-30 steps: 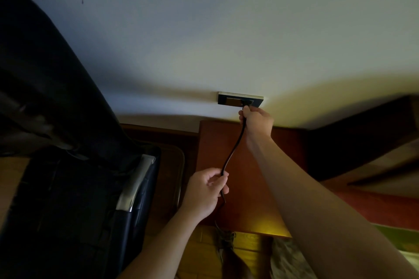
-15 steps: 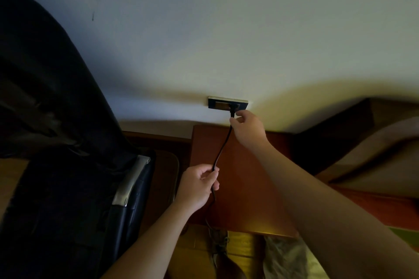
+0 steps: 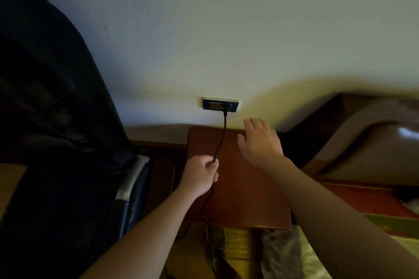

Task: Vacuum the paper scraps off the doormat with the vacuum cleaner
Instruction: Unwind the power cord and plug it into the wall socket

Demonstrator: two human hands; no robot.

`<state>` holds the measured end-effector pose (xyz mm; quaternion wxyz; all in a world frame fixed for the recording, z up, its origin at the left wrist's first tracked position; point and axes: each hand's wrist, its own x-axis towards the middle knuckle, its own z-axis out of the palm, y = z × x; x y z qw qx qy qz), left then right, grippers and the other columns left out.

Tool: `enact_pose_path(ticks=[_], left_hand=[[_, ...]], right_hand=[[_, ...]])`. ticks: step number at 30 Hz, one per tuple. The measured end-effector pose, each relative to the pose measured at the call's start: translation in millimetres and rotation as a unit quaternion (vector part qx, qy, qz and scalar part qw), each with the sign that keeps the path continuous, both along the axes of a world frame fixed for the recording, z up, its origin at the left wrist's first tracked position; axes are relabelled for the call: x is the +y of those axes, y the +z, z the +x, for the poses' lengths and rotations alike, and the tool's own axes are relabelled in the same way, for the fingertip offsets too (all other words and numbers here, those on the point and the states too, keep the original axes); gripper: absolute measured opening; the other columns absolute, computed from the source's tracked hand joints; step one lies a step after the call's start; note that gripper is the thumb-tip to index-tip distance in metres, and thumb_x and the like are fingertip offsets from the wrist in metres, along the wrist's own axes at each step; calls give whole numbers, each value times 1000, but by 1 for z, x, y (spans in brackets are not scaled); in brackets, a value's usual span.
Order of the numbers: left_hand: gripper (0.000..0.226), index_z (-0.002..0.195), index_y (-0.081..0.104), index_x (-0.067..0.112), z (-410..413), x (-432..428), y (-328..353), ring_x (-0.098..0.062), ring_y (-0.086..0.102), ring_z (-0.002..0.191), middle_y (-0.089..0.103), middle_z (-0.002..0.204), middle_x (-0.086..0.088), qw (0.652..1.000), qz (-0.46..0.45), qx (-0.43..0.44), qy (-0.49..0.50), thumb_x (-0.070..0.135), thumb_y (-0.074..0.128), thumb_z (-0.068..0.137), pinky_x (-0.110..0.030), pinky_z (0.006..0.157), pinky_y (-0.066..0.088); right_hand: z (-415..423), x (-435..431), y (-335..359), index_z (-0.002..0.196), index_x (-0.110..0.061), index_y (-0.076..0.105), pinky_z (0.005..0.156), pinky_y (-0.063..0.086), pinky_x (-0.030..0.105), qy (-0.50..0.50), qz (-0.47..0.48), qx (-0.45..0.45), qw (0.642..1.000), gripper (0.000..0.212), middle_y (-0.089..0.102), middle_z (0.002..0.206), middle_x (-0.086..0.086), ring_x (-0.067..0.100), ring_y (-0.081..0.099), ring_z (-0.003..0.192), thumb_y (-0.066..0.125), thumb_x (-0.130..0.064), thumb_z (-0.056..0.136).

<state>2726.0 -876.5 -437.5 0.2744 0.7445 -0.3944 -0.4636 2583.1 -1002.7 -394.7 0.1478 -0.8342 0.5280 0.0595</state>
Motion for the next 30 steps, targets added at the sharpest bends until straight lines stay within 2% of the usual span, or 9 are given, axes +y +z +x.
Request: enact_pose_path(ticks=[4,6,9,12,16,19,24,28,30], left_hand=[[27,108,73,13,-1,-2,-4,-8,70,71,73,77,0,999,15,-39,-33,26,50,106,-30,77,60],[30,127,66,13,-1,-1,-3,-8,69,90,74,100,-1,996,36,-53,-61,24,47,107,-23,82,55],[44,151,44,16,1,5,6,-19,58,127,59,141,-5,988,46,-90,-113,19,45,107,-29,104,48],[49,155,36,19,6,16,20,-21,40,146,41,158,-3,979,22,-153,-134,23,46,107,-38,119,37],[52,157,30,19,21,37,38,-24,16,156,23,167,-5,937,18,-294,-190,32,38,108,-47,127,20],[55,160,23,21,31,56,56,-26,7,158,14,170,-6,913,24,-352,-205,38,33,108,-52,127,12],[57,161,19,18,40,97,107,-25,11,157,16,170,-6,900,-9,-383,-208,39,30,109,-49,128,9],[55,158,27,15,44,131,159,-24,22,153,27,166,-6,887,-58,-408,-208,38,32,108,-46,127,16],[54,157,29,15,42,147,189,-24,23,153,27,165,-6,884,-77,-413,-203,37,32,108,-44,127,15]], right_hand=[[-12,16,9,142,-13,43,114,31,40,0,-17,12,1000,47,47,146,7,26,38,138,38,-36,101],[-17,25,15,144,-13,42,116,28,39,-3,-20,14,1000,48,46,148,7,26,37,139,36,-36,102],[-25,39,24,143,-13,43,116,28,40,-4,-33,15,999,48,48,146,7,27,39,138,36,-37,102],[-31,54,33,143,-13,44,116,29,40,-8,-45,20,999,48,50,144,6,26,41,136,36,-37,102],[-36,79,51,137,-14,49,114,33,42,-17,-62,19,998,45,54,139,6,26,44,133,36,-37,101],[-39,103,68,130,-14,54,113,35,42,-23,-70,26,997,42,57,135,6,26,46,131,37,-38,100],[-42,154,107,130,-16,54,116,31,43,-39,-88,20,995,40,57,136,4,25,45,132,37,-38,101],[-47,195,153,131,-15,54,114,34,41,-50,-112,10,992,42,58,134,4,24,47,130,37,-39,101],[-51,214,181,125,-14,57,110,38,42,-56,-123,-2,991,39,60,129,5,25,50,125,38,-37,99]])
